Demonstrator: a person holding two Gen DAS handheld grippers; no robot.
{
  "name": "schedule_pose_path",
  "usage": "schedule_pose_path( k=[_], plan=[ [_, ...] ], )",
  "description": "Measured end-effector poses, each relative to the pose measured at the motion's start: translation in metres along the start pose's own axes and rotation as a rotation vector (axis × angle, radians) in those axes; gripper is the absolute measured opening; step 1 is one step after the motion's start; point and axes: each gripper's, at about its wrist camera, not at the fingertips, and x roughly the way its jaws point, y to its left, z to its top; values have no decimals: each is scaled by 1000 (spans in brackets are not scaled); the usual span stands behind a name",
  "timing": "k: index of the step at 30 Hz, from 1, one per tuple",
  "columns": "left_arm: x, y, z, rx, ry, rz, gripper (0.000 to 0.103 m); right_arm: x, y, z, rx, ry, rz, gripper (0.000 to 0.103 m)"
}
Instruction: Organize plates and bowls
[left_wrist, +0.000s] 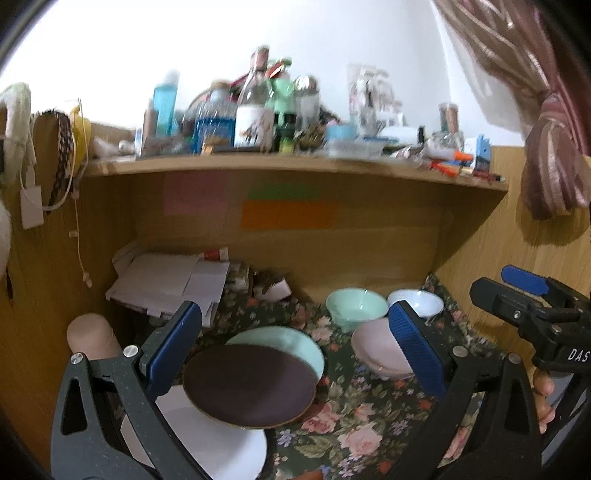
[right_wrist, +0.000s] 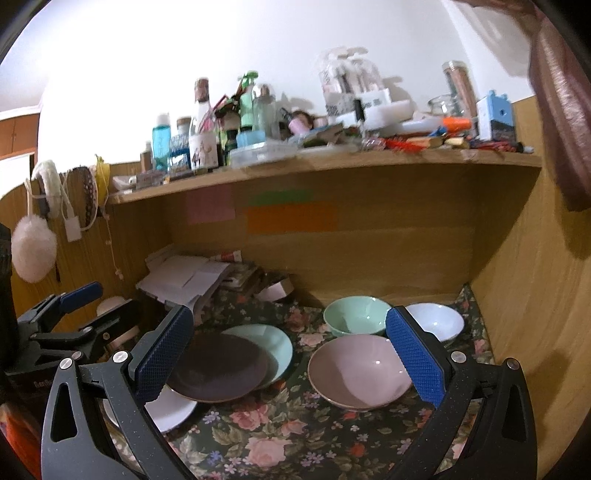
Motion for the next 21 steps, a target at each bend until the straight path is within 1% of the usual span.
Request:
schedule_pose_path(
  k=[4,5,7,9,11,13,14,16,18,20,21],
  plan=[
    [14,20,-8,-30,53,37,103,25,1,-6,11,64,50,103],
    [18,27,-10,-18,56,56,103,31,1,-8,12,78,62,103],
    [26,38,-14,-27,78,89,102,44,4,-11,2,108,90,103],
    [33,49,-18,-29,100,114,98,57,8,-14,-20,139,89,103],
    [43,62,-23,-19,155,132,85,71,12,-18,-35,178,95,103],
    [53,73,-30,-36,190,136,83,88,14,-21,-30,228,123,103],
    [53,77,-31,-20,199,154,80,95,14,-23,-28,245,133,103],
    [60,86,-39,-20,228,172,76,108,17,-26,-34,265,127,103],
    [68,93,-46,-51,252,170,76,120,21,-29,-51,284,124,103],
    [75,104,-53,-67,280,174,69,131,26,-32,-66,305,131,103],
    [77,108,-54,-71,293,178,68,137,29,-33,-76,315,135,101]
  ],
)
